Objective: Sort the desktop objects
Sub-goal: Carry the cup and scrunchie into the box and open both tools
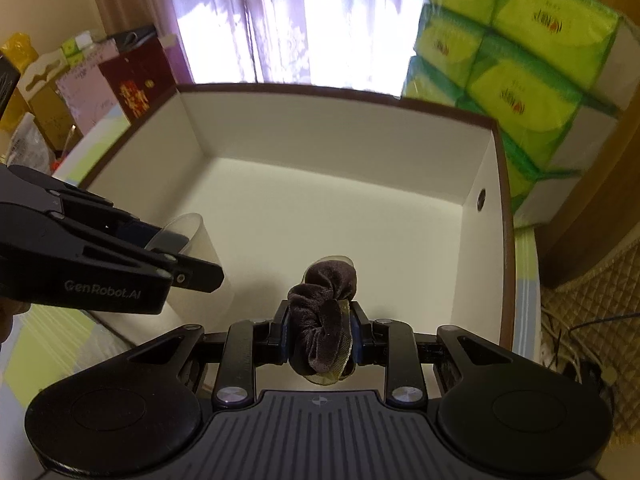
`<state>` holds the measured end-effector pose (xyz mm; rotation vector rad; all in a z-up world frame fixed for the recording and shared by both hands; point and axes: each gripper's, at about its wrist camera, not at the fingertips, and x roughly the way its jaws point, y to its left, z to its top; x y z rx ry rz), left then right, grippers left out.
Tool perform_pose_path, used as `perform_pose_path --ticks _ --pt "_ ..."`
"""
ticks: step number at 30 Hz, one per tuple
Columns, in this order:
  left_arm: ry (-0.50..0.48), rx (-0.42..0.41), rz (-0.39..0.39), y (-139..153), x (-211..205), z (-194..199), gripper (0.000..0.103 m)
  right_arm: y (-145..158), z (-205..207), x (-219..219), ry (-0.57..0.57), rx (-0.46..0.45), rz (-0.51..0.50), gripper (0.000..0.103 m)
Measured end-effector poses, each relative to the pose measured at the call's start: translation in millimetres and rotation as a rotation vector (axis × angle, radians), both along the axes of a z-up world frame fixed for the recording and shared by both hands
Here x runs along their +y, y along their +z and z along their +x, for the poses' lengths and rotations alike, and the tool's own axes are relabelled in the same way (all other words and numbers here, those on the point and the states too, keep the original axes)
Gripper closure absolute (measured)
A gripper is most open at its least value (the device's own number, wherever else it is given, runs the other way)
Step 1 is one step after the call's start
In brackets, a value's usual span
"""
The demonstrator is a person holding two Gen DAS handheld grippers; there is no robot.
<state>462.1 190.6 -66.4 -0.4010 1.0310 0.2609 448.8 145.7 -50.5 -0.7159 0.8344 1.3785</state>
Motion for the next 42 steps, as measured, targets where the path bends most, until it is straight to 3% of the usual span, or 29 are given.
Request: perform_pose_path --ticks 13,17,26,27,29,30,31,42 --pt "0.007 0.077 -0.064 -27.5 5.1 16.8 0.071 -18.0 12.6 13.8 -0.050 0.053 -0.095 0.078" --pt "-0.010 0.071 -0.014 -19.6 6.2 15.5 0.063 -19.6 12.2 14.3 -0.049 0.054 -0.094 0.078" --pt "0.007 0.078 0.040 -7.9 20.8 2.9 0.060 -20.0 0.6 21.7 -0.016 0.057 -0.088 0.078" --pt "0.006 0.080 0.048 -7.1 21.2 1.2 0.060 -19.9 -1.0 22.4 -0.009 0.061 -0.086 0.075" --pt "0.005 0.087 0.063 -5.6 21.7 -1.9 0.054 -19.0 -4.2 23.2 0.003 0.070 -0.077 0.054" --pt "0.009 0.089 0.069 -4.9 22.1 -3.2 0.054 -17.6 -5.8 22.7 0.007 0.066 -0.068 0.038" --pt "0.012 0.090 0.073 -4.3 22.8 -3.4 0.053 -15.8 -7.7 22.1 0.016 0.060 -0.055 0.033" --pt "0.030 0.087 0.092 6.3 20.1 -18.8 0.036 -7.8 -8.1 18.8 -0.010 0.034 -0.063 0.016"
